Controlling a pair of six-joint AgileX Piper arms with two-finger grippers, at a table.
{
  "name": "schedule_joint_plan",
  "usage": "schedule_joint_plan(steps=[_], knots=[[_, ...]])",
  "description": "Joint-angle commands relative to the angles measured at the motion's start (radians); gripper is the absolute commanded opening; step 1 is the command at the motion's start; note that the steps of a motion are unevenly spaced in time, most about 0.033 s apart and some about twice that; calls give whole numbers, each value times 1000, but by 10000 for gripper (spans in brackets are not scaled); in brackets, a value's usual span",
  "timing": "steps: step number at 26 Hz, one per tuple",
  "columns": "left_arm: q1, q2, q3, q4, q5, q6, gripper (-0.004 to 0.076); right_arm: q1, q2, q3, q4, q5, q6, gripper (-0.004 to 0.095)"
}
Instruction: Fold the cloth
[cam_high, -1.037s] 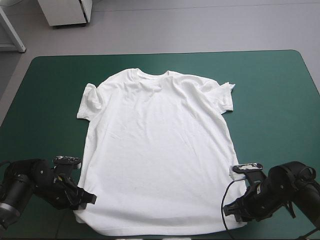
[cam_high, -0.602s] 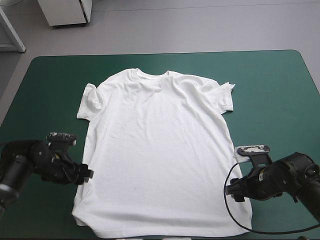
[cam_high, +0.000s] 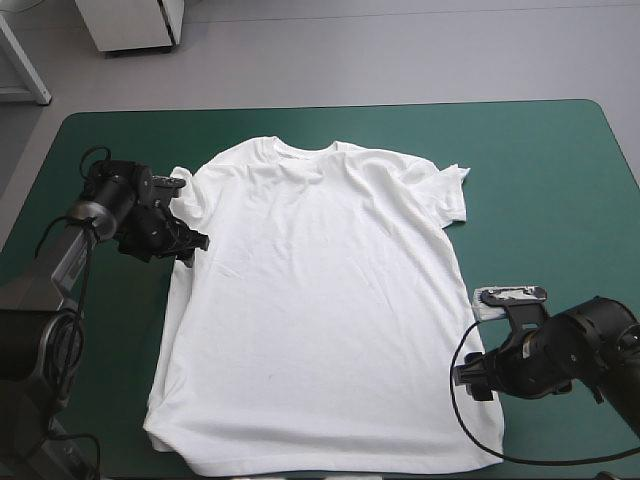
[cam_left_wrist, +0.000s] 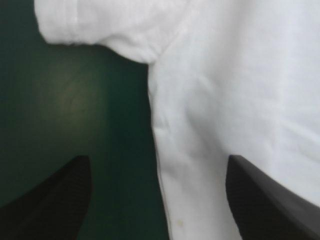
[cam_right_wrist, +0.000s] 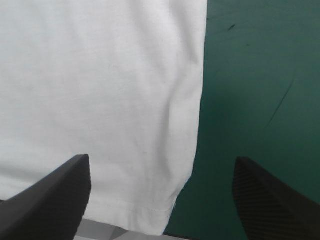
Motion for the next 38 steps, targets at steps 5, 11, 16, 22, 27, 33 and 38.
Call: schedule_joint_plan(steps=[5,11,16,22,27,33,38], knots=[[-4,62,-39,-58,-95,-22,545,-1,11,-55,-42,-121,-2,738],[-4,90,-37,-189,-77,-14,232,-3,253,-305,-168,-188,-38,737],[-4,110,-37,-185,-55,31,45,-9,426,-424,-182,-236,-64,737],[-4,111,-37,-183,-35,74,-9,-35,617,-552,-176,-254,-110,737],[-4,111,-37,-156,1,97,-9,-129,723,-648,-81,-255,-182,737],[-4,111,-37,-183,-6,97,-9,-172,836,-722,-32,-259,-218,675],[-4,111,-37,-184,-17,95,-9,-172,913,-732,10,-281,-225,555]])
